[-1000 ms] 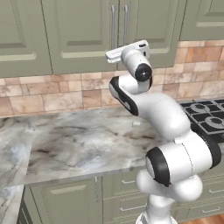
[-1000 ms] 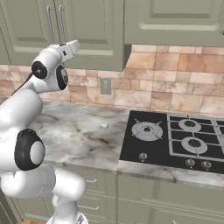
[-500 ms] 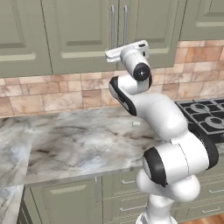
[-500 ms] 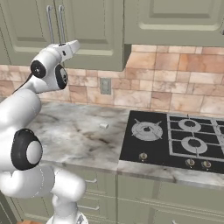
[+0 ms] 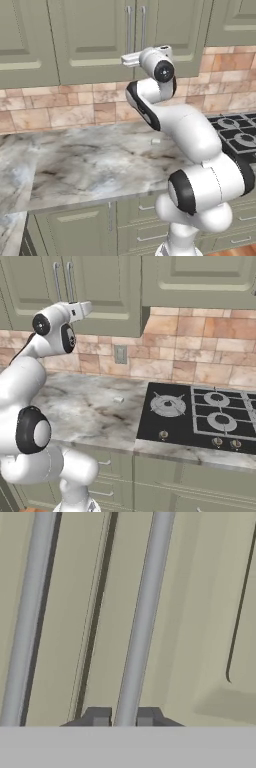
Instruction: Pick the soap dispenser and spray from the cabinet and place them on the counter.
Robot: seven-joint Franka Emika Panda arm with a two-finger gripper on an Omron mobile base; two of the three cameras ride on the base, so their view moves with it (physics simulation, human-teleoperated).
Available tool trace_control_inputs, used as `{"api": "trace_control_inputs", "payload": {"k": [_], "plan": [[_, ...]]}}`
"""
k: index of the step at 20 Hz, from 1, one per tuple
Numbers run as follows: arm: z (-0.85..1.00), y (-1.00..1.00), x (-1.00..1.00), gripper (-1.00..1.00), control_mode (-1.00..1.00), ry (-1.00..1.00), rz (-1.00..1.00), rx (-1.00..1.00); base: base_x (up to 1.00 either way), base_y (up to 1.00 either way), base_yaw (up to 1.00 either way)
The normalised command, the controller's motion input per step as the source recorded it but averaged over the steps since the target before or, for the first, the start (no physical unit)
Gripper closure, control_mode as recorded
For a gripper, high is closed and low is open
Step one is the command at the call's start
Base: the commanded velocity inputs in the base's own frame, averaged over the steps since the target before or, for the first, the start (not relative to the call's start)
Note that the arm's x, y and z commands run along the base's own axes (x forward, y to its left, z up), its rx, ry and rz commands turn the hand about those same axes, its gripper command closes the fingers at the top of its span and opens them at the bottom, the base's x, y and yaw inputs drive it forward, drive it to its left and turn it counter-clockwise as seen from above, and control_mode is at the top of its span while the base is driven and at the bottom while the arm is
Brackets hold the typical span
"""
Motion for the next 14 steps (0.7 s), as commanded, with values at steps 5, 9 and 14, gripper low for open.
{"api": "trace_control_inputs", "payload": {"k": [5,9,14], "plan": [[0.24,-0.36,-0.26,1.0,-1.0,0.07,0.04,0.09,0.0,0.0,0.0],[0.21,-0.4,-0.28,1.0,-1.0,0.06,0.04,0.09,0.0,0.0,0.0],[0.25,-0.43,-0.3,1.0,-1.0,0.09,0.03,0.09,0.0,0.0,0.0]]}}
